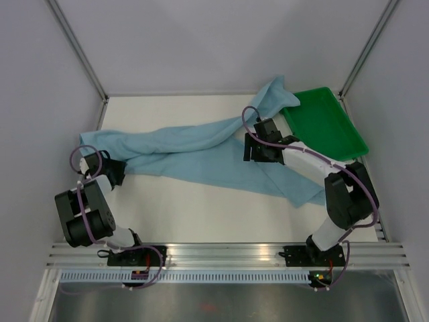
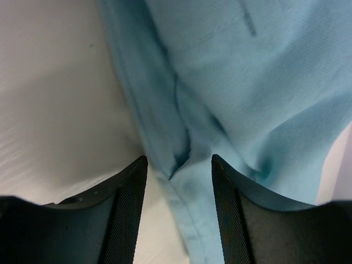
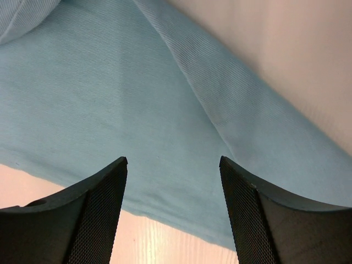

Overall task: Fold and stack the trousers
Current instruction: Flatten the trousers out

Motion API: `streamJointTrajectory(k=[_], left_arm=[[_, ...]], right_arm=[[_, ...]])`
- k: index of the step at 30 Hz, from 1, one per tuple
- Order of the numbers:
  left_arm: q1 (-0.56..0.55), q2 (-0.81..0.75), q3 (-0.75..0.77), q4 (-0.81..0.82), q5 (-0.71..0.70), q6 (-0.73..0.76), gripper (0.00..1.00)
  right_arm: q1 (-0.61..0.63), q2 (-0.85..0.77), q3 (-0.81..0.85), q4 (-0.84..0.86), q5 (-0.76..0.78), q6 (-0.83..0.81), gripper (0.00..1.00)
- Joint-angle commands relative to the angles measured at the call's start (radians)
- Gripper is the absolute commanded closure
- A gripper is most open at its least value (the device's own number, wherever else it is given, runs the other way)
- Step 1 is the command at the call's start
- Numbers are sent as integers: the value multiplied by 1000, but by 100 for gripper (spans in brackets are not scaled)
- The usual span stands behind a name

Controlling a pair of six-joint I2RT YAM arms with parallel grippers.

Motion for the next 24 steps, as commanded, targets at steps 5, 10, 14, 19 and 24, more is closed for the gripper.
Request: streamJointTrajectory(k=[5, 10, 14, 19, 24], left_arm=[[0, 194, 101, 77, 66, -62, 55], [-2, 144, 110, 7, 54, -36, 98], [-2, -8, 84, -169, 34, 36, 98], [0, -175, 56, -490, 34, 112, 98], [0, -413, -11, -700, 54, 127, 98]], right_arm=[[2, -137, -48, -2, 100, 143, 25], [0, -198, -46, -122, 253, 246, 25], [-2, -252, -83, -157, 295, 293, 24], [-2, -303, -118, -229, 321, 286, 22], [-55, -376, -164, -307, 390, 301, 16]])
